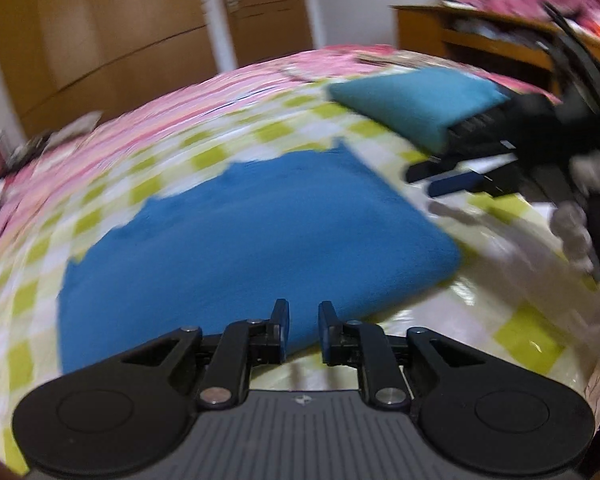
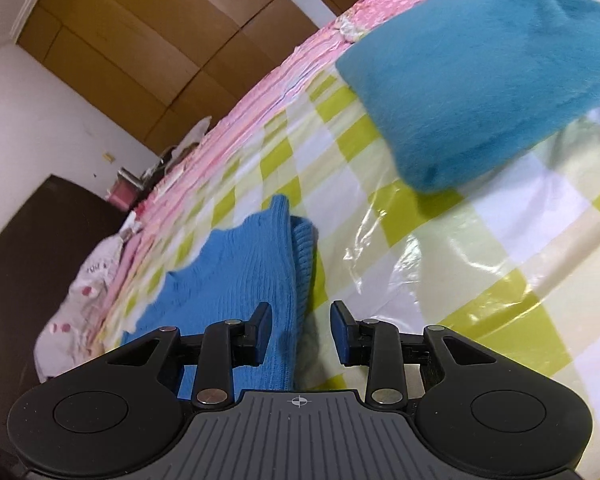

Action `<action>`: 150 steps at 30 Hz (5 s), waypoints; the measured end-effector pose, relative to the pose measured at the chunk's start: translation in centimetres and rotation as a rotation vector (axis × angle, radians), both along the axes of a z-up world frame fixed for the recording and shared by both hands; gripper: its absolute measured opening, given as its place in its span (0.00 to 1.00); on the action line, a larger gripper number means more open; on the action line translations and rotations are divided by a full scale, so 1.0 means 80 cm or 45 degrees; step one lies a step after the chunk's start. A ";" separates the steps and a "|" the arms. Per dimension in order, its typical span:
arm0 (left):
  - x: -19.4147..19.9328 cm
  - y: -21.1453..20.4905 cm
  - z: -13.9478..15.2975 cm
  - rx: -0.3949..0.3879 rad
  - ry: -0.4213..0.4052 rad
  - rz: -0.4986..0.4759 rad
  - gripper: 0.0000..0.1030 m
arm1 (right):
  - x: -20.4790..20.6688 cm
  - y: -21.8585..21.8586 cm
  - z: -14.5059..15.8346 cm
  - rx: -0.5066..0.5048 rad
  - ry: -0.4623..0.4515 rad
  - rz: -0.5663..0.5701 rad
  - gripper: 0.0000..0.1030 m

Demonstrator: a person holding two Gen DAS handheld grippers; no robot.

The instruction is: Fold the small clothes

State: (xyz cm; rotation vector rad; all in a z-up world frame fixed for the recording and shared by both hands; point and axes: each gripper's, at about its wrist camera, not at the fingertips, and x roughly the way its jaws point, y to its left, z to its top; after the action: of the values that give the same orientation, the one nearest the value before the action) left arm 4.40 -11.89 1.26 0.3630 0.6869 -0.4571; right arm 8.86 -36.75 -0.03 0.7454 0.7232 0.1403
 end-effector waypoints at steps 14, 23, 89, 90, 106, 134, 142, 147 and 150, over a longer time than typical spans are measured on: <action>-0.031 -0.094 -0.056 0.380 -0.272 -0.283 0.37 | -0.008 -0.025 -0.006 0.101 0.022 0.005 0.32; -0.034 -0.134 -0.075 0.495 -0.437 -0.323 0.38 | -0.012 -0.027 -0.005 0.119 0.014 -0.003 0.32; 0.014 -0.005 0.020 -0.370 -0.095 -0.101 0.16 | 0.075 0.062 0.021 0.342 0.016 -0.046 0.16; 0.015 0.004 0.024 -0.389 -0.094 -0.084 0.16 | 0.077 0.071 0.031 0.331 -0.003 -0.029 0.16; 0.018 0.168 0.041 -0.539 -0.060 0.241 0.16 | 0.138 0.309 0.098 -0.050 -0.058 0.376 0.14; -0.021 0.257 0.035 -0.441 0.021 0.360 0.17 | 0.124 0.463 0.084 -0.388 -0.113 0.836 0.28; 0.034 0.238 0.049 -0.462 -0.080 0.377 0.17 | 0.114 0.387 0.122 -0.423 -0.192 0.654 0.28; 0.089 0.230 0.028 -0.448 -0.063 0.446 0.17 | 0.122 0.353 0.096 -0.492 -0.114 0.565 0.28; 0.110 0.232 -0.001 -0.363 -0.002 0.517 0.17 | 0.129 0.344 0.070 -0.479 -0.054 0.551 0.28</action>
State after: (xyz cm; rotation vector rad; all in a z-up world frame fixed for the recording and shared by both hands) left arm 13.19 6.70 1.21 -0.0482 0.6634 -0.1630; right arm 19.20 -9.26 5.58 0.2190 0.8337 0.3994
